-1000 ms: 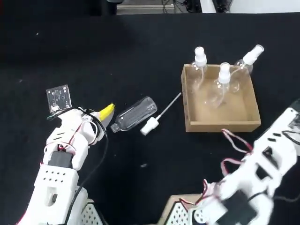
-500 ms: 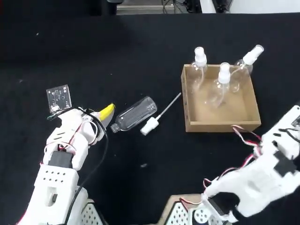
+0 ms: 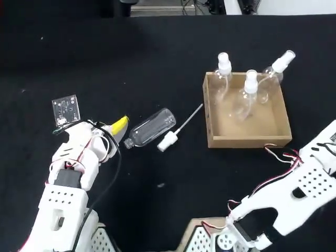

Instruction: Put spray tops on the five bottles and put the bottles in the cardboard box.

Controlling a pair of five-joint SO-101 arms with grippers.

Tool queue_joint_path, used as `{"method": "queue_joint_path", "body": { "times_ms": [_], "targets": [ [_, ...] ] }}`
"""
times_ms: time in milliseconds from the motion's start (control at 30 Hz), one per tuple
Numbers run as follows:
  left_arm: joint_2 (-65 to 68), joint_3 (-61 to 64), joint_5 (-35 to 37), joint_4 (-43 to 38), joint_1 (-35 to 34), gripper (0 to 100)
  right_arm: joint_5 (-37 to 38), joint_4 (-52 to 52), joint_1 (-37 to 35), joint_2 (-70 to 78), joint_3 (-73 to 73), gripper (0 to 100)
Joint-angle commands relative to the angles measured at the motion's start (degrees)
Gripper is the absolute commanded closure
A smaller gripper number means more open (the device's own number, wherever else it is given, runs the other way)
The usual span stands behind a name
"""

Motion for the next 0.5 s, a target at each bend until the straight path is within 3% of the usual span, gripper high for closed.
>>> {"method": "queue_joint_path", "body": {
  "times_ms": [0, 233, 467],
  "targets": [
    [-0.97, -0.48, -0.09, -1.23, -0.66, 71, -0.35, -1.85, 2.37, 1.54, -5.76, 98.8],
    [-0.97, -0.48, -0.18, -1.23, -0.57, 71, -5.1, -1.85, 4.48, 6.2, -10.24, 98.7],
    [-0.97, -0.48, -0.18, -1.23, -0.48, 71, -2.11, -1.67, 4.48, 6.64, -10.07, 98.6]
  ]
}}
